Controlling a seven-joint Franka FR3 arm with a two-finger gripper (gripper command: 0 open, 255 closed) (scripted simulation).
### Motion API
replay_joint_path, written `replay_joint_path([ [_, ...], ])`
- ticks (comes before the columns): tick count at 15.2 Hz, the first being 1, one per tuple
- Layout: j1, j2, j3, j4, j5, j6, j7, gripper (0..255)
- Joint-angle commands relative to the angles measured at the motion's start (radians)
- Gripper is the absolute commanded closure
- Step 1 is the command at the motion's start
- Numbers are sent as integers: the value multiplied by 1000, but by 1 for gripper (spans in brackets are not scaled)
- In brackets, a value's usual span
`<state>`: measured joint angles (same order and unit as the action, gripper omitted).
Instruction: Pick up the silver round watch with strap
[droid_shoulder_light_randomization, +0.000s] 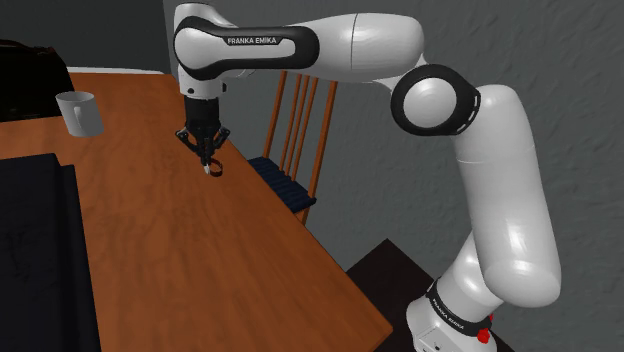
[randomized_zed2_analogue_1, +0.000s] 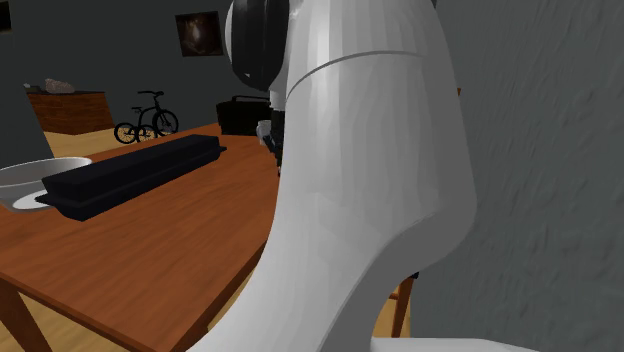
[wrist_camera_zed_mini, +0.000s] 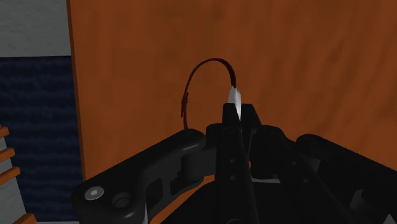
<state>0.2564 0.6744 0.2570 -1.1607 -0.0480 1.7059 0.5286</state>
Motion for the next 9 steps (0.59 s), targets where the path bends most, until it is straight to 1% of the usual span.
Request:
replay_joint_path([
  [1, 0, 0, 0, 0, 0, 0, 0, 255],
  [4, -1, -2, 0, -5, 0, 2, 0, 255],
  [9, 4, -4, 1, 61, 1, -64, 3, 255],
])
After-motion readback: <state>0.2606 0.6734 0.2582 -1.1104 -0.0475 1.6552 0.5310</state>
